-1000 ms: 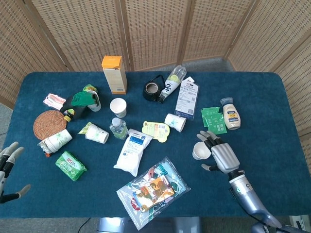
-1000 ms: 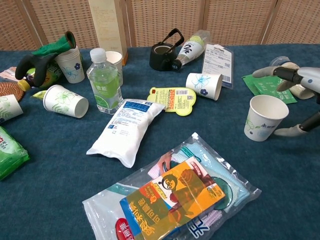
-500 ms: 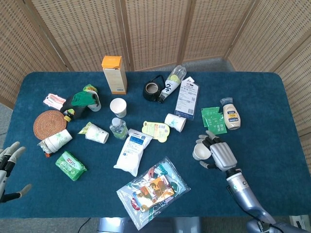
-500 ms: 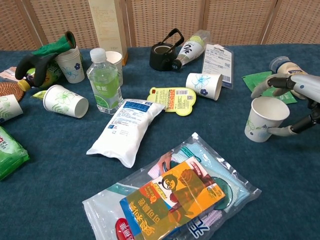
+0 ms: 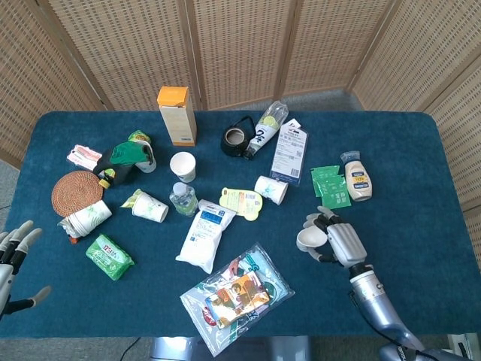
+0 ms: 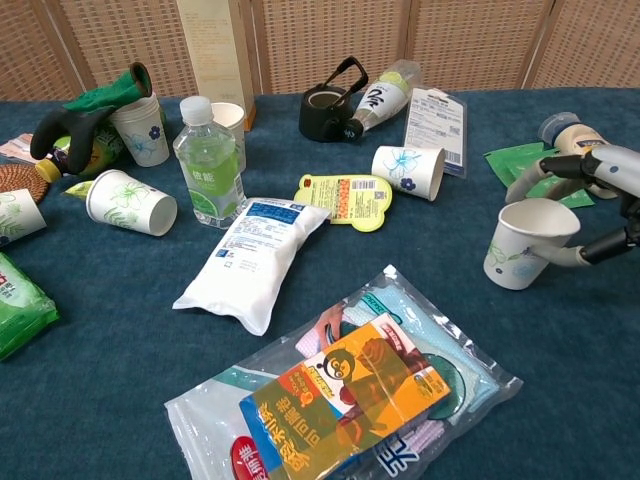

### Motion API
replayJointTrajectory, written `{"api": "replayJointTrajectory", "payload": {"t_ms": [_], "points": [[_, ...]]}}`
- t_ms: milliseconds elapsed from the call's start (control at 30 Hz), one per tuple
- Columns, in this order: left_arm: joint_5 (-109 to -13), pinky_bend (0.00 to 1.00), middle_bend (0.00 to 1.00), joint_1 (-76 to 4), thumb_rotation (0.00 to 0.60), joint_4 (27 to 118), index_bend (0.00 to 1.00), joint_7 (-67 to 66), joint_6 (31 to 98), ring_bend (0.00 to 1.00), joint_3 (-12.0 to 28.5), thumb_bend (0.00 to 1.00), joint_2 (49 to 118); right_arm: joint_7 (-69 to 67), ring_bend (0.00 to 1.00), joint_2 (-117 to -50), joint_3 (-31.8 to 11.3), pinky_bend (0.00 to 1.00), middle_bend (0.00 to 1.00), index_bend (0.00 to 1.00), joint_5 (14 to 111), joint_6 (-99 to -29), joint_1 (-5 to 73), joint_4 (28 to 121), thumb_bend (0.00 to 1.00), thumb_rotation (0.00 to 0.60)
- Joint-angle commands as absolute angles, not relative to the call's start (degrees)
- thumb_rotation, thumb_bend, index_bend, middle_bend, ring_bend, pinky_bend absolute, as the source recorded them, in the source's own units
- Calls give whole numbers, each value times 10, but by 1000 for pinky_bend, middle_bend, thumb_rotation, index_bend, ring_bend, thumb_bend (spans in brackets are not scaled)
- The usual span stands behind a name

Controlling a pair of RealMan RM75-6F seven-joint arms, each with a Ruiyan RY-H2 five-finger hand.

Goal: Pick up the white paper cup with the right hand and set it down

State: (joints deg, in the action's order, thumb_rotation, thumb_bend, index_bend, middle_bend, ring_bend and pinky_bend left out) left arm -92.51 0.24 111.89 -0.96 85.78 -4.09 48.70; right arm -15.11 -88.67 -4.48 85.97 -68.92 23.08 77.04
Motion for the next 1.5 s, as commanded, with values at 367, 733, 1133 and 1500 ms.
{"api": "replayJointTrajectory", "payload": {"t_ms": [367,733,1133,1500], "points": [[-929,0,0,3,600,1121,0,-10,857,0,-43,240,488,-357,109,-858,-72,250,293,367,770,-610,224,818,322,600],[-928,0,0,4,600,1122,0,-15,857,0,-44,240,491,-410,0,-843,-58,211,62,195,814,-614,221,764,312,600],[-930,0,0,3,600,1124,0,-24,854,0,-46,239,493,-282,0,-845,-36,9,0,166,866,-677,213,716,333,600],[-928,0,0,3,600,1124,0,-20,854,0,-45,241,491,-118,0,-858,-22,0,0,132,901,-659,248,722,325,600]]}}
